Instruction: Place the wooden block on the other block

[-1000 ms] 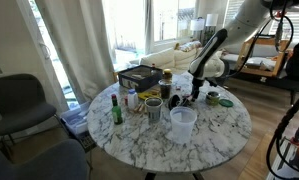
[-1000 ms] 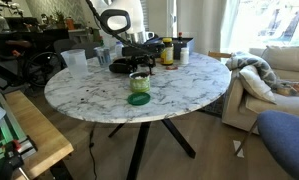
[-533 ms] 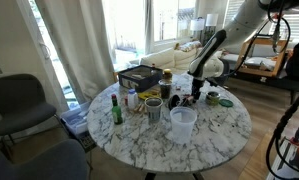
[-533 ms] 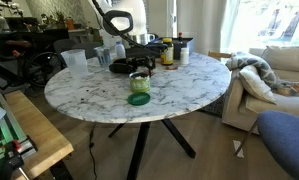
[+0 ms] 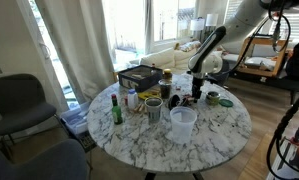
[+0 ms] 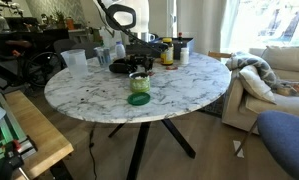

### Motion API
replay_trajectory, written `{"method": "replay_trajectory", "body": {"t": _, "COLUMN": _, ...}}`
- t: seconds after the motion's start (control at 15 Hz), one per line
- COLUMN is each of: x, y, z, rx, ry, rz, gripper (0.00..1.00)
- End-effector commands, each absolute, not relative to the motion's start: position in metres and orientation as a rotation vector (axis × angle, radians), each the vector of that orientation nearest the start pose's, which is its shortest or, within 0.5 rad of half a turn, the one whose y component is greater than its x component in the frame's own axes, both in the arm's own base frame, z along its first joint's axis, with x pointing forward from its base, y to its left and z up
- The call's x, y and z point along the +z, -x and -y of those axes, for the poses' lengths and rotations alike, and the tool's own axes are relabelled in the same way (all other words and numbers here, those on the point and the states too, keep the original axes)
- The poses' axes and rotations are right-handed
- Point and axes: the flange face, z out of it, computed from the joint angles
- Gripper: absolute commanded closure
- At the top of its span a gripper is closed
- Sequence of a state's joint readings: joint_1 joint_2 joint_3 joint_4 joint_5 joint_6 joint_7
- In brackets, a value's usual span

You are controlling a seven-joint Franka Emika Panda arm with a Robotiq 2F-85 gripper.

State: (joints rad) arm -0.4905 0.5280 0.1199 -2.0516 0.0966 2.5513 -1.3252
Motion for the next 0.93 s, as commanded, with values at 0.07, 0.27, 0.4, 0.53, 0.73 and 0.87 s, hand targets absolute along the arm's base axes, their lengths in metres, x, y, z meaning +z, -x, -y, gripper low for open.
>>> {"method": "replay_trajectory", "body": {"t": 0.07, "x": 0.173, "y": -0.551, "z": 0.21, "rx": -0.122, "ry": 2.692, "rz": 1.397, "gripper": 0.17}}
{"method": "replay_trajectory", "body": {"t": 0.27, "x": 0.168, "y": -0.553, "z": 0.2, "rx": -0.113, "ry": 2.644, "rz": 1.524, "gripper": 0.16}}
{"method": "replay_trajectory", "body": {"t": 0.4, "x": 0.167, "y": -0.555, "z": 0.191, "rx": -0.117, "ry": 2.618, "rz": 1.593, "gripper": 0.4}}
{"method": "replay_trajectory", "body": {"t": 0.53, "x": 0.168, "y": -0.557, "z": 0.185, "rx": -0.122, "ry": 2.605, "rz": 1.638, "gripper": 0.48}}
{"method": "replay_trajectory", "body": {"t": 0.73, "x": 0.174, "y": -0.56, "z": 0.187, "rx": -0.094, "ry": 2.649, "rz": 1.669, "gripper": 0.73}}
{"method": "replay_trajectory", "body": {"t": 0.87, "x": 0.18, "y": -0.559, "z": 0.192, "rx": -0.065, "ry": 2.673, "rz": 1.693, "gripper": 0.87}}
